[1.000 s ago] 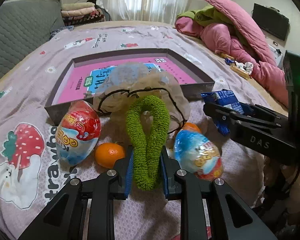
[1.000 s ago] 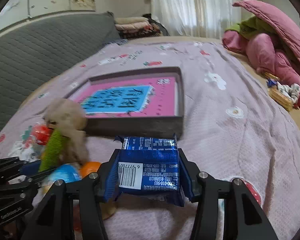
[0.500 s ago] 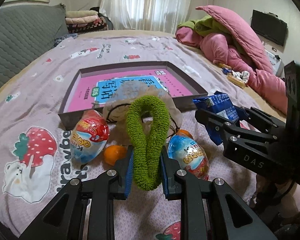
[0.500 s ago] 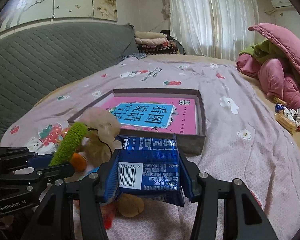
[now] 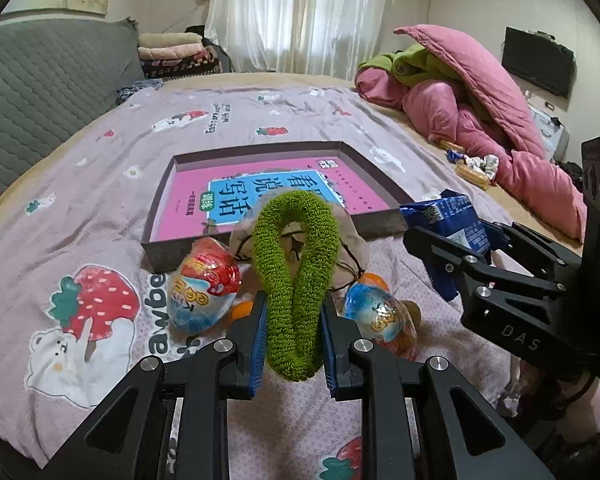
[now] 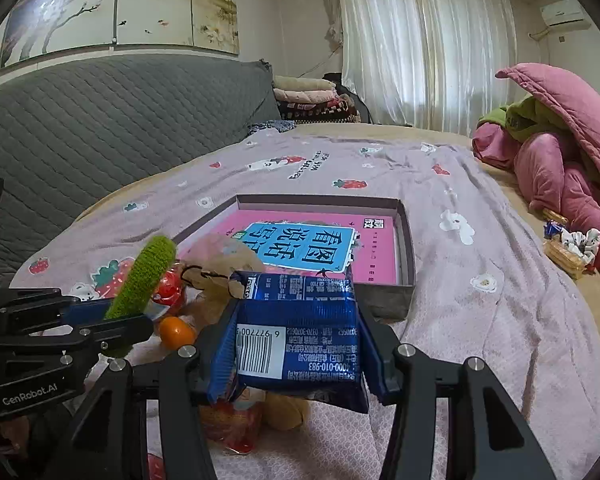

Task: Organize objects
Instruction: 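Lift the green ring with the left gripper while the right gripper lifts the blue packet, then carry the ring and packet over the pink book in the tray with both grippers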

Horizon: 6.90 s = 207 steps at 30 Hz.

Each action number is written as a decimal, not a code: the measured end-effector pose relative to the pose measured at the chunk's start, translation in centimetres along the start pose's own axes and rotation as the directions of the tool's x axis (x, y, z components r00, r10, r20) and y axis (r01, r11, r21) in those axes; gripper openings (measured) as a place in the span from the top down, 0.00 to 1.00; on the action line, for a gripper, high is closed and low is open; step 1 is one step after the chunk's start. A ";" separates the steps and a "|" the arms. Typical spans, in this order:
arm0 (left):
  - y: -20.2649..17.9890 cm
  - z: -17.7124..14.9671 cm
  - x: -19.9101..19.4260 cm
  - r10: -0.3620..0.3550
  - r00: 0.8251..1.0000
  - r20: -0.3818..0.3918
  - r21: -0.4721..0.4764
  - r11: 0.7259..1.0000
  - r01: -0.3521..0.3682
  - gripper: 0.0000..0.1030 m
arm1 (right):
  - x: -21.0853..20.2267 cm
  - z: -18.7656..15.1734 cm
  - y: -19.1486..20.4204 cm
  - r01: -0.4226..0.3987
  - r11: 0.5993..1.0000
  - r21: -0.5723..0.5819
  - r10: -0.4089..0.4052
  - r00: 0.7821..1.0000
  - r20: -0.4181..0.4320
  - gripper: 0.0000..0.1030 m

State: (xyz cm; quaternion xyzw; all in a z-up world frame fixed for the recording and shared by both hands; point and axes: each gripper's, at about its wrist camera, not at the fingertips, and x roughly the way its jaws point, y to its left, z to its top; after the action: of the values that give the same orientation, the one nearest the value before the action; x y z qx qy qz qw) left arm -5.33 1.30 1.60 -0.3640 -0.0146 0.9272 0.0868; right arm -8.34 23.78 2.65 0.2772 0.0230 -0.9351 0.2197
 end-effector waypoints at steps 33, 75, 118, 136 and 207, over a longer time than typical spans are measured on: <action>4.1 9.4 0.4 -0.006 0.995 0.096 -0.011 1.000 0.007 0.77 | 0.3 9.2 0.6 0.033 0.998 -0.046 -0.030 0.998 0.062 0.48; 7.3 13.8 6.7 0.035 0.995 0.092 -0.022 0.999 -0.033 0.77 | 5.6 12.5 -2.4 0.019 0.999 -0.032 -0.019 1.000 -0.001 0.48; 8.8 11.5 14.7 0.078 0.994 -0.073 -0.040 0.996 -0.081 0.77 | 13.9 8.2 -3.3 0.075 0.995 -0.067 -0.087 0.975 -0.205 0.48; 8.8 11.3 16.0 0.070 0.990 -0.120 -0.031 0.997 -0.075 0.77 | 15.6 7.3 -3.4 0.090 0.993 -0.078 -0.107 0.962 -0.252 0.48; 10.1 11.6 18.2 0.067 0.970 -0.232 -0.058 0.995 -0.083 0.61 | 16.4 6.8 -5.7 0.134 0.991 0.007 -0.126 0.944 -0.304 0.41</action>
State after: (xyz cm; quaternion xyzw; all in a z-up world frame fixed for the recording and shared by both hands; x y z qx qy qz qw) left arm -27.83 -5.12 -3.06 -0.4717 -0.0217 0.8806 0.0405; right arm -26.51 21.27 -0.76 0.4180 0.0619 -0.8942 0.1477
